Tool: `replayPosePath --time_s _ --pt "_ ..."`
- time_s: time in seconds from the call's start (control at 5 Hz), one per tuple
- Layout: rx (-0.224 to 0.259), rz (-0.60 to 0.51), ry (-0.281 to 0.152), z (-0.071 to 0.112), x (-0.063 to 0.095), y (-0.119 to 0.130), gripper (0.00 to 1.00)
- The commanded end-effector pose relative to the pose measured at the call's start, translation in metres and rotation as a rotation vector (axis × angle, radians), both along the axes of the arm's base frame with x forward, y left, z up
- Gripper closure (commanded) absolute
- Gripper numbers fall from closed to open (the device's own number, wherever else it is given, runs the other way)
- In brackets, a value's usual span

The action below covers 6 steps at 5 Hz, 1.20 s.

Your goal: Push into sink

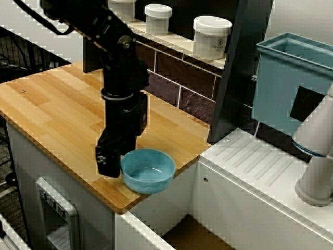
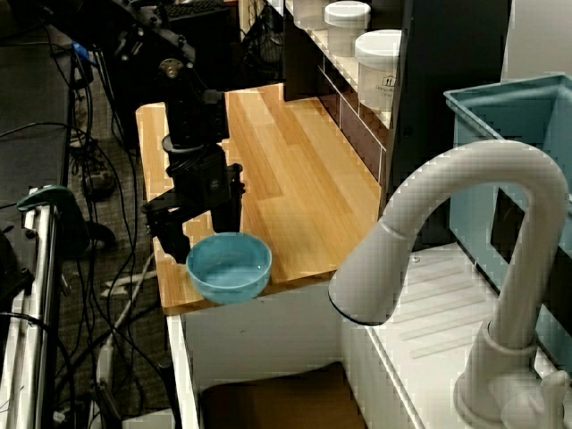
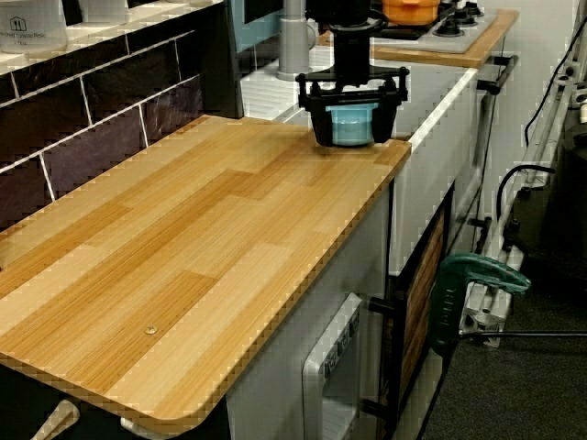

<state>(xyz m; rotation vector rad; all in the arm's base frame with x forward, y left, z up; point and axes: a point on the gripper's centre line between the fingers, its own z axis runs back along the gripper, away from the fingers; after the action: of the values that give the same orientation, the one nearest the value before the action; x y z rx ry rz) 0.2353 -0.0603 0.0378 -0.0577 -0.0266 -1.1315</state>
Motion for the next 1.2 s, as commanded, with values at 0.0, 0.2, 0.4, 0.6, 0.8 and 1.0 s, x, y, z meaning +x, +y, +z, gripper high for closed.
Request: replayPosePath --time_s 0.0,0.2,0.4,0.6,0.8,1.0 --pt "-0.010 0.023 0.001 0.004 0.014 -0.019 0.00" --pt "-0.010 0.019 0.002 0.008 0.013 -0.032 0.00" --pt "0.005 0.014 -0.006 0.010 0.013 -0.041 0.00" --pt "0.014 0.020 0.004 0.009 0.017 -0.039 0.00" --pt "-0.008 0.062 0.002 0.018 0.024 -0.020 0.00" --pt "-0.041 0.138 -0.006 0.030 0.034 0.001 0.00"
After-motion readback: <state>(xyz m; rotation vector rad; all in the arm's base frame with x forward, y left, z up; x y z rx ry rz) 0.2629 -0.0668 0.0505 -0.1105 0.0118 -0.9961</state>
